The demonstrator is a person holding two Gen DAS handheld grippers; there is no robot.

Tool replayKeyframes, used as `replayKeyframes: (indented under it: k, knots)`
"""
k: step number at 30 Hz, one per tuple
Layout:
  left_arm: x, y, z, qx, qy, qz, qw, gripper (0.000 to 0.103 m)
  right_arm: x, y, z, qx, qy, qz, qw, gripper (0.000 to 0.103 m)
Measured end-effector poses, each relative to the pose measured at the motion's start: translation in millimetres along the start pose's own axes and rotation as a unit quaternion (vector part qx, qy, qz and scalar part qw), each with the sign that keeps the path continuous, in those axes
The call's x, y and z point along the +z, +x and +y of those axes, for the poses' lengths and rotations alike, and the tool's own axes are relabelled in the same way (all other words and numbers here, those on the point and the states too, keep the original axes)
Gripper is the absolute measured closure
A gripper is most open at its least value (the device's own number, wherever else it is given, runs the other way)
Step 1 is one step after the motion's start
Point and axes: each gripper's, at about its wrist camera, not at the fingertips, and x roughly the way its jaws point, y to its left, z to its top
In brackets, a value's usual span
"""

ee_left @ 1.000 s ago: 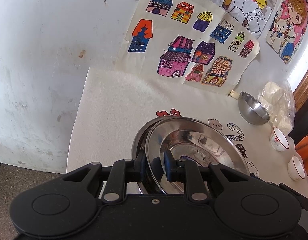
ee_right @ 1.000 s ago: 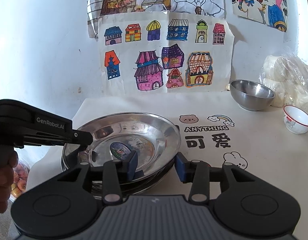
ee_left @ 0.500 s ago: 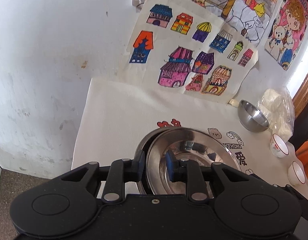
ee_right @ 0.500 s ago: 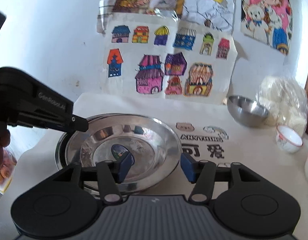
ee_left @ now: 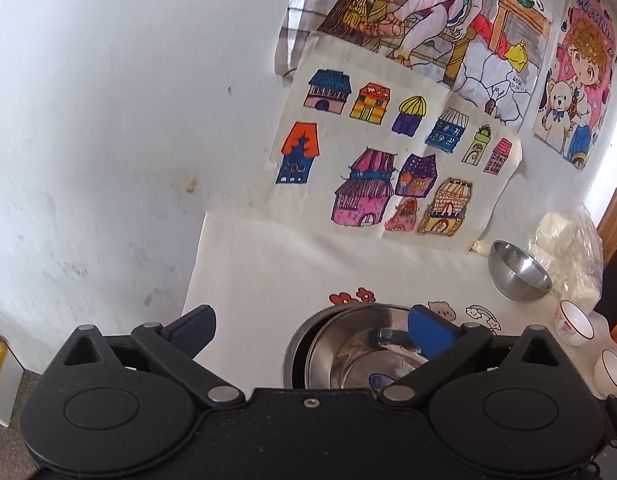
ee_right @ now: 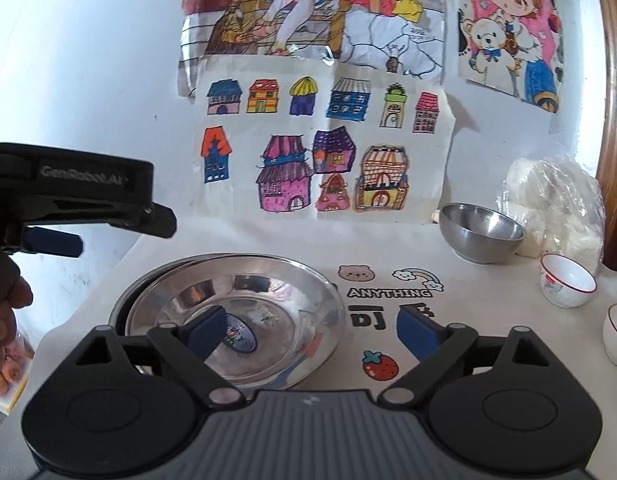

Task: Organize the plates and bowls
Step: 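Lift both tools away from the stacked plates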

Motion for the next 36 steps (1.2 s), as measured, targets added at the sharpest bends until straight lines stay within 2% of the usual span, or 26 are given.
replayKeyframes:
  k: [5,9,18,23,36]
  knots:
    - [2.7,1.1,-8.7,0.006,0.011,-0.001,0.9999,0.001,-0.8,-5.3,-13.3,-0.011,0.025,-0.014,1.0,0.001]
    - [4.0,4.1,-18.7,0.0,0.023,0.004,0.9997,0.001,-0.7,-9.4,-30.0,-0.027,0.052,-0.026,0.998,0.0]
    - [3.9,10.2,-56.3,-0.016,0.068,0.009,0.9975,0.001,1.9,-12.8,-70.4,-0.063,0.084,-0.009,0.994,0.0]
    - [-2.8,16.2,-77.8,-0.023,0.081,0.024,0.9962,0.001,-4.9,-17.2,-91.5,-0.078,0.101,-0.006,0.992,0.0]
    - [-23.3,32.8,-141.5,-0.049,0.157,0.075,0.9835,0.001,-35.7,-28.1,-143.9,-0.109,0.134,0.017,0.985,0.0]
